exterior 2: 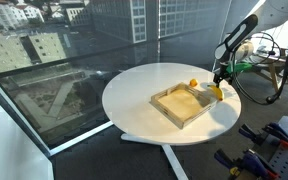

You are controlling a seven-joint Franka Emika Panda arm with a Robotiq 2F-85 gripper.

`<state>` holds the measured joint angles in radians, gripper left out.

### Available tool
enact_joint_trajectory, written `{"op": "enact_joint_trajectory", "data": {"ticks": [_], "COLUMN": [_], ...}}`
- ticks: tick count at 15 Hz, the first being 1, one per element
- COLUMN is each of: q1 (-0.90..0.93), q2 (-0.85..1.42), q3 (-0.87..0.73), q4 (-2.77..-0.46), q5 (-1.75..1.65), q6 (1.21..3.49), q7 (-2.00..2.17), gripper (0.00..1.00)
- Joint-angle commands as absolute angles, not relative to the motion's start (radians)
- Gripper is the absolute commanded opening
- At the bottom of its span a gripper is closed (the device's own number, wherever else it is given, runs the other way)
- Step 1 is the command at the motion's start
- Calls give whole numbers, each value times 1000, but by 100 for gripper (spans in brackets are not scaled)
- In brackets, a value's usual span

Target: Put the banana in the box

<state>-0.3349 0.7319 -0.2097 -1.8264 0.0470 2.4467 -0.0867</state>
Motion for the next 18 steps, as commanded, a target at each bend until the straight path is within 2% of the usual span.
{"op": "enact_joint_trajectory", "data": {"ticks": [1,18], "q1": [-337,-337], "q2": [738,782], "q3": [-210,-213], "q4": [-1828,-1798], "q5": [27,18], "q6": [2455,2448], "q7": [-91,-84], "gripper": [100,100]}}
